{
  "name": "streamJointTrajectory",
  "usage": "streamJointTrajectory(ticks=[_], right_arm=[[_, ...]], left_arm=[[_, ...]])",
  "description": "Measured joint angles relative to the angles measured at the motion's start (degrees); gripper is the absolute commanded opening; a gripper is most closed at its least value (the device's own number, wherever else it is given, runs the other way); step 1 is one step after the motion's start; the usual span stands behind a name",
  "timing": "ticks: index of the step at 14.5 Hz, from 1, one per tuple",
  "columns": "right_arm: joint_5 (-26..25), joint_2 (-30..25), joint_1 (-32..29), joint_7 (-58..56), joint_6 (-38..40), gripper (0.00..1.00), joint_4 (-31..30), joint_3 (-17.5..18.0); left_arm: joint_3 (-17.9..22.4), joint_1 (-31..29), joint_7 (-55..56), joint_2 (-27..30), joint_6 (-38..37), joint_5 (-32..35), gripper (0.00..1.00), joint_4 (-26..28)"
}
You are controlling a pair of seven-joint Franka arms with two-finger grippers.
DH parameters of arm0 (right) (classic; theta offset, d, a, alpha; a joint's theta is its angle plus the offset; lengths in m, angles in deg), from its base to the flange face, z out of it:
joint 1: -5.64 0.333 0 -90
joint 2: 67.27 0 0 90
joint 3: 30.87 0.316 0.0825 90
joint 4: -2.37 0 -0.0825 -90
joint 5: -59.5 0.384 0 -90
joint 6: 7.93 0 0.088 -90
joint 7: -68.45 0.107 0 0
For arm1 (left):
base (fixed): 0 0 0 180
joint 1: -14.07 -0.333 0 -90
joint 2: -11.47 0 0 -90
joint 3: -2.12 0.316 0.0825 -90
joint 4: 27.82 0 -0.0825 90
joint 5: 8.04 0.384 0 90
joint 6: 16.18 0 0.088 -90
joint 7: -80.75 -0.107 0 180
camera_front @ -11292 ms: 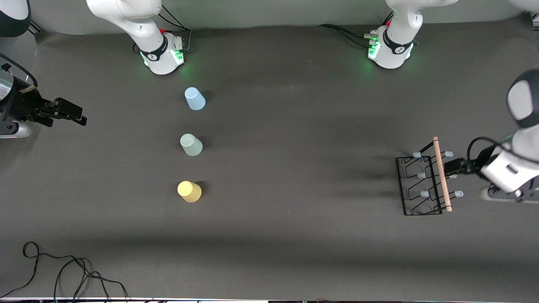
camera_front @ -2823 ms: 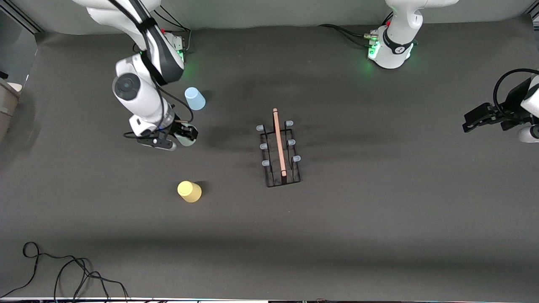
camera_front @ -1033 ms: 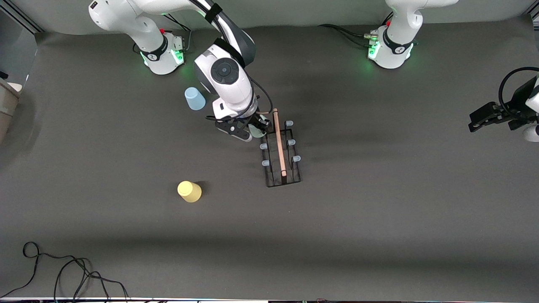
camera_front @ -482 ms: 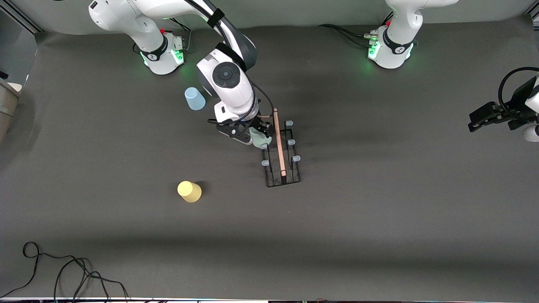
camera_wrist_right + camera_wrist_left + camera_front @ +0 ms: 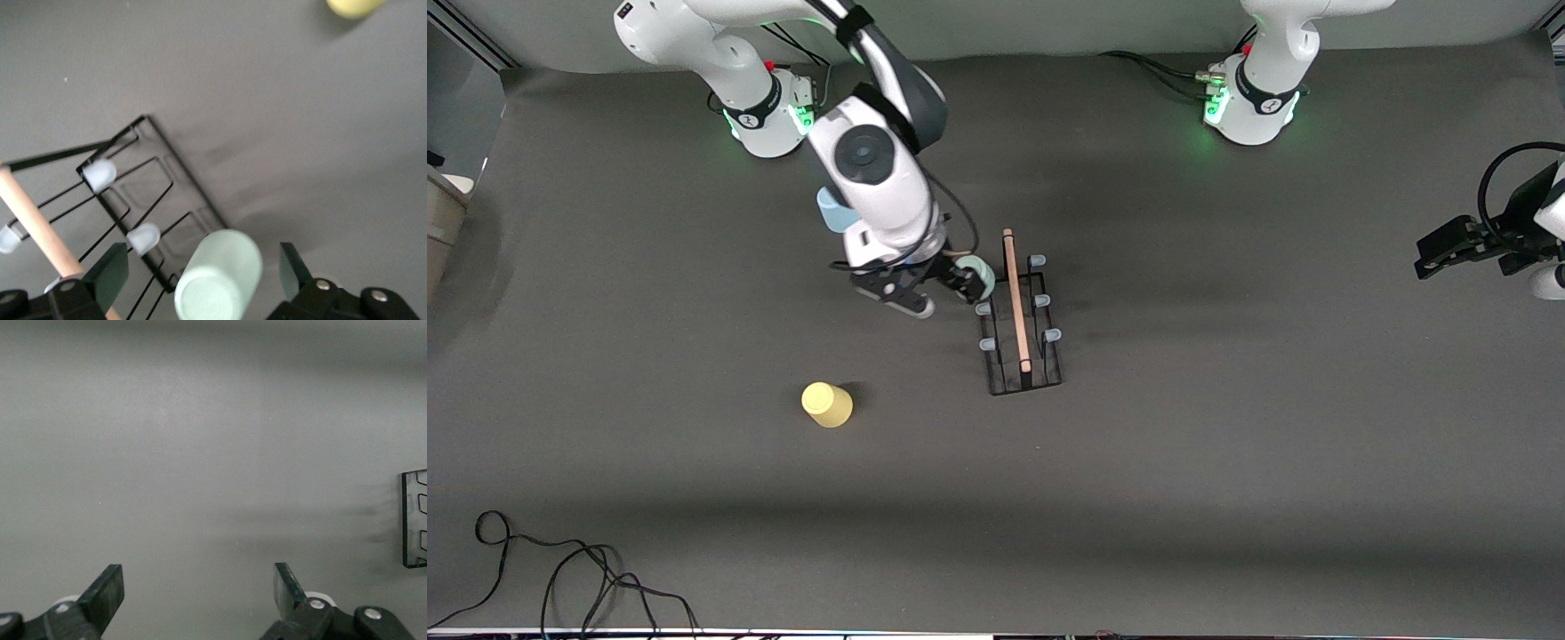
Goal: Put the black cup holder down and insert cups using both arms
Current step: 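Carry the green cup onto a holder peg and release it, then move the right gripper to the yellow cup and grasp it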
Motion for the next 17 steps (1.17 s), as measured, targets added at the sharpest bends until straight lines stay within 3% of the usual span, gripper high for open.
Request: streamJointTrajectory(ticks=[4, 6, 11, 17], right_arm=[[0.0, 0.0, -0.4, -16.7, 1.9, 1.0, 0.7, -8.4], [0.0, 1.0, -2.0, -24.9, 2.0, 1.0, 0.5, -11.0], [1.5, 5.0, -9.6, -38.9, -0.1, 1.0, 0.5, -11.4], [5.6, 10.9, -11.4, -44.7, -7.3, 1.0, 0.6, -11.3]], left_arm=[[0.0, 0.0, -0.1, -0.2, -0.1, 0.6, 1.0, 0.0], [0.0, 0.0, -0.7, -0.2, -0.1, 0.8, 1.0, 0.0], [0.1, -0.1, -1.9, -0.2, -0.1, 0.9, 1.0, 0.0], [0.1, -0.1, -2.0, -0.3, 0.0, 0.9, 1.0, 0.0]])
